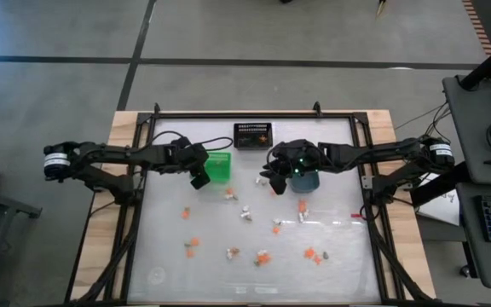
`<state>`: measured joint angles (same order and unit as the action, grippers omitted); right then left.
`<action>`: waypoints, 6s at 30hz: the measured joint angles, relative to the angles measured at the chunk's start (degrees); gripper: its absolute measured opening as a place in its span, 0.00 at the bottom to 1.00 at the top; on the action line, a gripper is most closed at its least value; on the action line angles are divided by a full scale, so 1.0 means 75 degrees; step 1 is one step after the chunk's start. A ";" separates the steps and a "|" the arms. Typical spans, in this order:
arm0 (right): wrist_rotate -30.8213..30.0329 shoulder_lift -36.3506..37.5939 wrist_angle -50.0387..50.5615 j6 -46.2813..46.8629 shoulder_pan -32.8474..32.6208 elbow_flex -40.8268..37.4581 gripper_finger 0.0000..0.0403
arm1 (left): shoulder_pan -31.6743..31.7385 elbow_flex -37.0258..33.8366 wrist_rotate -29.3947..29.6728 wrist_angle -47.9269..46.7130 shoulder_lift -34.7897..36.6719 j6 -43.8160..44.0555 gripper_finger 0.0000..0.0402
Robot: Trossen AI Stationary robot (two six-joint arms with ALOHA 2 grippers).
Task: Sort Halloween decoration
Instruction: Put the gray skull toy into the green bin
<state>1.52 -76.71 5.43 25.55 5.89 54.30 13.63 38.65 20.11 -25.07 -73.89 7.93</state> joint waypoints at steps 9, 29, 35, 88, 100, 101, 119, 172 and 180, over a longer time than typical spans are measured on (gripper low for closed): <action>0.0033 0.0000 0.0999 0.1198 -0.0193 0.0569 0.32 | -0.0023 0.0000 -0.0112 0.0555 0.0253 -0.0414 0.27; 0.0059 -0.1274 0.4588 0.3083 -0.0898 0.2021 0.31 | -0.0026 0.0006 -0.3996 0.3645 0.1685 -0.2671 0.27; 0.0211 -0.1774 0.5770 0.3754 -0.1095 0.2466 0.29 | -0.0023 0.0006 -0.4014 0.3691 0.1670 -0.3243 0.27; 0.0777 -0.3636 0.7561 0.5763 -0.2632 0.2486 0.28 | -0.0023 -0.0017 -0.4017 0.4029 0.1635 -0.3589 0.27; 0.0450 -0.3742 0.7265 0.5597 -0.2510 0.2469 0.28 | -0.0023 -0.0017 -0.4014 0.4029 0.1635 -0.3589 0.27; 0.0452 -0.3758 0.7258 0.5597 -0.2496 0.2469 0.27 | -0.0023 -0.0017 -0.4014 0.4032 0.1632 -0.3589 0.27; 0.0455 -0.4004 0.6745 0.5363 -0.2463 0.2381 0.23 | -0.0023 -0.0020 -0.3988 0.4067 0.1632 -0.3591 0.27; -0.1402 -0.2259 0.7327 0.2648 -0.0776 0.3031 0.03 | -0.0023 -0.0020 -0.3994 0.4405 0.1632 -0.2967 0.27; -0.1863 -0.2285 0.8236 0.2038 0.0746 0.2561 0.03 | -0.0023 -0.0020 -0.3994 0.4370 0.1632 -0.2572 0.27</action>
<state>-12.45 -93.84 67.20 40.84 11.48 73.51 13.45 38.50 -9.85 7.70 -61.65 -11.35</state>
